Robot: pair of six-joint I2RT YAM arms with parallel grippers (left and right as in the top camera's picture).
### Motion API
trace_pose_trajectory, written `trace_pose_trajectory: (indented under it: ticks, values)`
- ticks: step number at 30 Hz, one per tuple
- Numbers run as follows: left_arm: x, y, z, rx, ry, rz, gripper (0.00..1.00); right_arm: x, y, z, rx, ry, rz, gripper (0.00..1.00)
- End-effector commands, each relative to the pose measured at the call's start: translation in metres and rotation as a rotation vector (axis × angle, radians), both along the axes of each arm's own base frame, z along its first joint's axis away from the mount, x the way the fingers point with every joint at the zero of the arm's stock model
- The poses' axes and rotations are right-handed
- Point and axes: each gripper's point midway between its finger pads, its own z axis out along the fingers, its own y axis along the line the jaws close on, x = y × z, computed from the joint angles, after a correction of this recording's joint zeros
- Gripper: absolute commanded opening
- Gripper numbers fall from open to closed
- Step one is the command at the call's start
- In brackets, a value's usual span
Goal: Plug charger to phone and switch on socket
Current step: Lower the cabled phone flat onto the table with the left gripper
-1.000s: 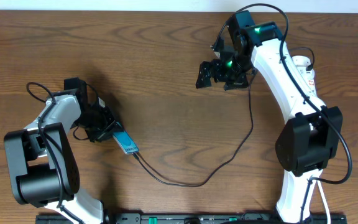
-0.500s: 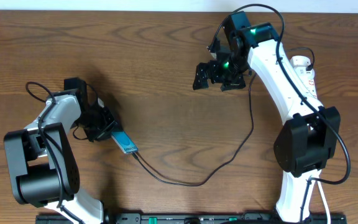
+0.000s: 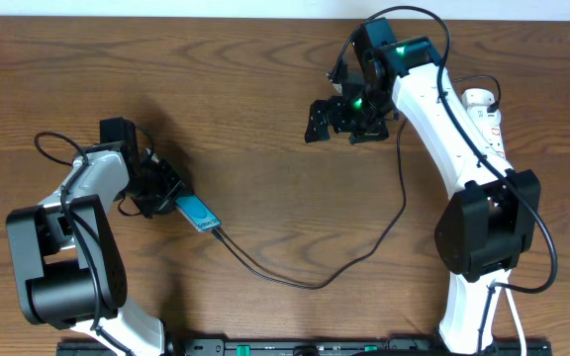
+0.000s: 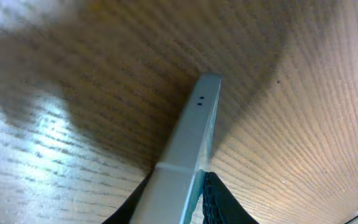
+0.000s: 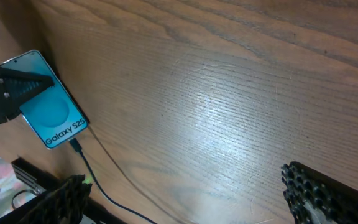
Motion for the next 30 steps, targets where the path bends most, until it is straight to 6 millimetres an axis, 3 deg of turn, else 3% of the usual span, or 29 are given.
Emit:
trace_pose_trajectory:
  ticks: [1,6,11,23,26,30]
  values:
    - [-0.009,-0.001,0.000,0.003,0.044,0.019,0.24,0.002,0.003,0.011,0.012,-0.043,0.019,0.99]
    - [-0.019,-0.002,0.000,-0.005,0.085,0.015,0.27,0.003,0.004,0.011,0.013,-0.046,0.019,0.99]
    - [-0.021,-0.003,0.000,-0.006,0.092,0.014,0.39,0.003,0.004,0.012,0.013,-0.048,0.020,0.99]
    - [-0.022,-0.003,0.000,-0.007,0.096,0.014,0.41,0.003,0.004,0.012,0.013,-0.048,0.019,0.99]
    - [-0.023,-0.003,0.000,-0.007,0.100,0.014,0.52,0.004,0.004,0.012,0.014,-0.049,0.019,0.99]
    - [-0.023,-0.003,0.000,-0.008,0.103,0.015,0.59,0.004,0.004,0.012,0.014,-0.049,0.019,0.99]
